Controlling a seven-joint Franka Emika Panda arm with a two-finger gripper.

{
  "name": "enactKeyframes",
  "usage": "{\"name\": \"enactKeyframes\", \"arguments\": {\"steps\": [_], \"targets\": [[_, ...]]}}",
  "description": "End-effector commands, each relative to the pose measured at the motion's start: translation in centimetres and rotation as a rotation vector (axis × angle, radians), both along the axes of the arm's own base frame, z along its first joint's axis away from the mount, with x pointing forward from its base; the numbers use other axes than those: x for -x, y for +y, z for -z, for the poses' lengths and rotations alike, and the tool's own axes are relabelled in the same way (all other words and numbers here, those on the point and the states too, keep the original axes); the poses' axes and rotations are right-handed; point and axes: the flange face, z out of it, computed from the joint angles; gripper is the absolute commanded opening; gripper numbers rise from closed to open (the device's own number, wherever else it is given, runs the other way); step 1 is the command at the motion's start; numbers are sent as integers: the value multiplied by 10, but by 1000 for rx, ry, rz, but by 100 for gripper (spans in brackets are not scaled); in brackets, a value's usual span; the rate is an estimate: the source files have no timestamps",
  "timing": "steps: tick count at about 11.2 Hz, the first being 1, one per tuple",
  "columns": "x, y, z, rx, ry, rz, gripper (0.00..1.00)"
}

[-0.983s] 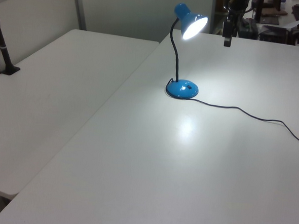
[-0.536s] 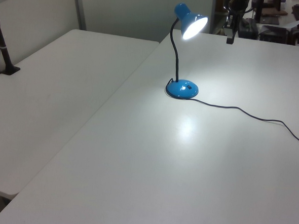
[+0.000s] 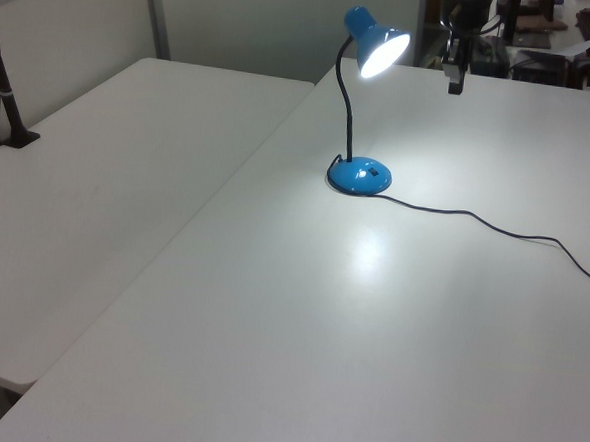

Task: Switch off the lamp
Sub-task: 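Move the gripper toward the blue lamp base and lower it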

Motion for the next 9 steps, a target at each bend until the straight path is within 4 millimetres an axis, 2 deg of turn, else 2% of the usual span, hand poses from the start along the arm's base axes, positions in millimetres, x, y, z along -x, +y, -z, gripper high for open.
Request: {"name": "enactKeyframes", "arguments": {"steps": [1,2,5,6,7,9], "targets": [[-3,-33,47,-28,-37,64,0],[-4,-39,65,-31,-48,88,0],[-25,-37,121,-44,-148,128,0],[-34,-38,134,-51,-174,125,0],[-42,-47,145,-57,-204,136,0],[-52,-48,169,-67,-259,125,0]]}}
